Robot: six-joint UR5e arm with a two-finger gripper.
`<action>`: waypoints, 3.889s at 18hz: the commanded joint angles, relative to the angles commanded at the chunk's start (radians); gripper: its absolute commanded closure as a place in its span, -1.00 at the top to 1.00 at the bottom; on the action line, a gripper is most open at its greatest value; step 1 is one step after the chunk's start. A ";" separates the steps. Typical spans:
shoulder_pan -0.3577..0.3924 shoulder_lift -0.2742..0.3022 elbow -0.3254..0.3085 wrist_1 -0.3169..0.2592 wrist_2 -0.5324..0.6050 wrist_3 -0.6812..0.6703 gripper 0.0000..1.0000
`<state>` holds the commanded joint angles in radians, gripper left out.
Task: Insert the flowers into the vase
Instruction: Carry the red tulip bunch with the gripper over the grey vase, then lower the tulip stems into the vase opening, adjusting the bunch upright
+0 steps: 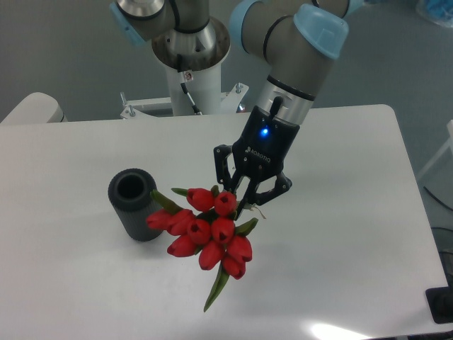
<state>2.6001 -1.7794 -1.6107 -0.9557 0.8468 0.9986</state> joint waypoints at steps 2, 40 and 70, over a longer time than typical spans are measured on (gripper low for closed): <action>-0.002 0.000 -0.009 0.002 0.000 0.000 -0.48; -0.098 0.176 -0.248 0.072 -0.466 -0.068 -0.52; -0.115 0.095 -0.419 0.117 -0.469 0.179 -0.57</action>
<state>2.4851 -1.6843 -2.0294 -0.8391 0.3774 1.1781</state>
